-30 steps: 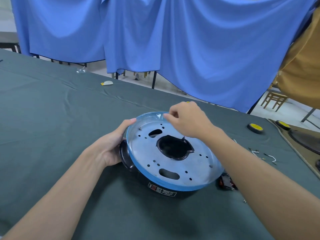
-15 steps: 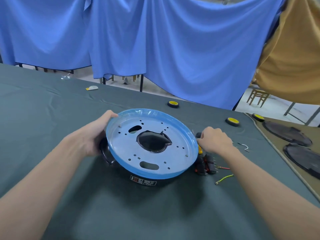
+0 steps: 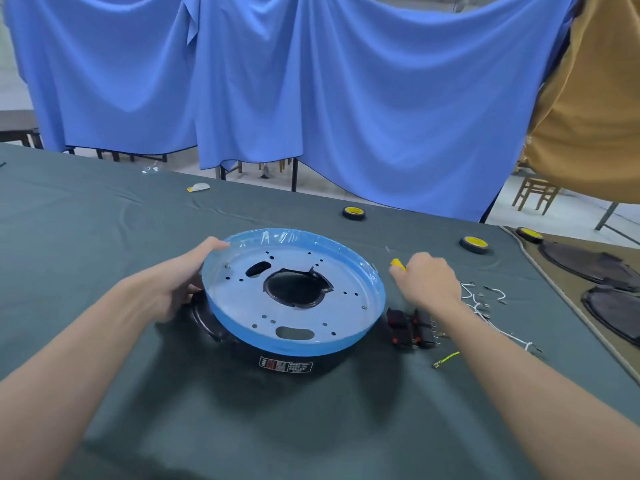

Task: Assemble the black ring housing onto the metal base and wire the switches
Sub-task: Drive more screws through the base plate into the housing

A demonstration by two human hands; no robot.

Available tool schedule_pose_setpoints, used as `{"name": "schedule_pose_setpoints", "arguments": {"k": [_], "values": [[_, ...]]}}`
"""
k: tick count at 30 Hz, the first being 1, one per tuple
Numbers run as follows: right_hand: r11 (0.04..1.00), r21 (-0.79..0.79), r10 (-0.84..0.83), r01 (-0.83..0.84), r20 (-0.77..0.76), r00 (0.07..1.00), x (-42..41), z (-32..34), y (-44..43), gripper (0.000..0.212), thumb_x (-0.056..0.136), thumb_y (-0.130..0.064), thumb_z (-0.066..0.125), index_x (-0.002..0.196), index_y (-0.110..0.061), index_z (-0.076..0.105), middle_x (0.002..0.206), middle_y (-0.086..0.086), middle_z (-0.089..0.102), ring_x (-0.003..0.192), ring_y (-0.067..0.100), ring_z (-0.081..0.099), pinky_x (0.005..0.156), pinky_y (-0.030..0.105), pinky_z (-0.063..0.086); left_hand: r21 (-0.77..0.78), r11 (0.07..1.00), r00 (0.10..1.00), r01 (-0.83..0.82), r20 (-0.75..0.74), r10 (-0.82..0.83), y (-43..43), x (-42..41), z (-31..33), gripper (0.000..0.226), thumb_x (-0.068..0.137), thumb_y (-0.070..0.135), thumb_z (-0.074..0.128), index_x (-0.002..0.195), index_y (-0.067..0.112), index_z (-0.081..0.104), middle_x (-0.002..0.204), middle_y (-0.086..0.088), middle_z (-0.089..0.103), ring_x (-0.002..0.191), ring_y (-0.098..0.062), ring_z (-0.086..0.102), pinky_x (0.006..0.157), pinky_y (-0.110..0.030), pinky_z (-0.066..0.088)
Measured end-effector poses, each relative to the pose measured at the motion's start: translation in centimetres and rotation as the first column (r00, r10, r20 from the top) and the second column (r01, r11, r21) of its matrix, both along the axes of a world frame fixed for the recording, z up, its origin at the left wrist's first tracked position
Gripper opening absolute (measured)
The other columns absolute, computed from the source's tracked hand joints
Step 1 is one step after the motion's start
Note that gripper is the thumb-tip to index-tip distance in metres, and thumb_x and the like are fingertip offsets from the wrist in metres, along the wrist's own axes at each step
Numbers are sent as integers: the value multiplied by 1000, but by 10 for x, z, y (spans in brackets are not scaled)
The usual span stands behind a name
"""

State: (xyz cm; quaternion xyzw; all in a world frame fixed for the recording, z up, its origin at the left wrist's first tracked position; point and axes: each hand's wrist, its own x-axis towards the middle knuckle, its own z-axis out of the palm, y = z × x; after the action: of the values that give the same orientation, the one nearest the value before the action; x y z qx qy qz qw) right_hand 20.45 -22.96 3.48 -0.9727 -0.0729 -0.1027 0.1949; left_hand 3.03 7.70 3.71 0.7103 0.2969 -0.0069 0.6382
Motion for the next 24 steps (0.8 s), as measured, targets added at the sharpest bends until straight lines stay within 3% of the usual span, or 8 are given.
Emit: {"name": "schedule_pose_setpoints", "arguments": {"k": [3,5,8,11,14,17,21,24], "values": [[990,137,29,-36,52,998,-3,12,6,40,88,-43,46,60,-15,38,66,6,51,68,32,49,58,32,38,36,997,997,74,-28,-73,5,-6,-1,40,70,56,62,88,20,67,88,-8,64,85,-25,50,92,-39,41],[973,218,56,-75,91,994,-7,22,14,43,89,-45,46,60,-14,42,62,4,52,67,32,50,57,32,39,47,993,992,111,-58,-108,5,-9,-1,29,78,47,60,70,22,72,79,-5,67,75,-24,53,83,-35,41],[933,323,128,-159,117,985,-17,37,30,41,88,-44,50,64,-11,50,58,3,54,65,28,53,59,34,44,102,982,985,159,-90,-150,5,-10,-1,33,86,38,57,59,24,72,73,0,65,63,-17,51,71,-30,37],[898,355,209,-260,176,962,-28,47,48,42,87,-42,51,62,-9,49,55,1,48,60,23,45,56,33,41,148,964,972,223,-107,-209,6,-11,1,31,91,46,56,81,27,79,91,-6,73,79,-14,56,82,-33,40],[882,317,297,-349,200,934,-39,56,64,44,88,-44,52,59,-14,40,52,-1,40,58,24,41,56,33,39,222,951,972,216,-137,-189,10,-11,4,53,92,58,53,110,12,73,113,-9,71,93,-20,57,88,-32,42],[864,272,385,-423,185,904,-48,61,75,49,90,-50,52,58,-14,41,54,-1,45,68,26,54,65,36,48,306,924,964,228,-201,-172,10,-11,7,59,91,66,48,105,17,76,106,-5,74,102,-25,63,78,-27,40],[841,244,453,-483,170,875,-57,64,84,41,89,-50,57,69,-13,56,57,-4,48,60,17,45,57,30,38,344,907,960,243,-218,-174,11,-12,3,69,89,72,45,105,12,76,109,-5,74,113,-27,62,94,-34,31],[818,249,492,-518,163,855,-62,67,90,33,91,-42,58,75,-12,60,58,-2,48,62,19,45,57,29,36,334,913,964,236,-201,-175,12,-13,0,79,86,74,45,108,3,72,110,-12,72,100,-28,62,97,-35,34]]}}
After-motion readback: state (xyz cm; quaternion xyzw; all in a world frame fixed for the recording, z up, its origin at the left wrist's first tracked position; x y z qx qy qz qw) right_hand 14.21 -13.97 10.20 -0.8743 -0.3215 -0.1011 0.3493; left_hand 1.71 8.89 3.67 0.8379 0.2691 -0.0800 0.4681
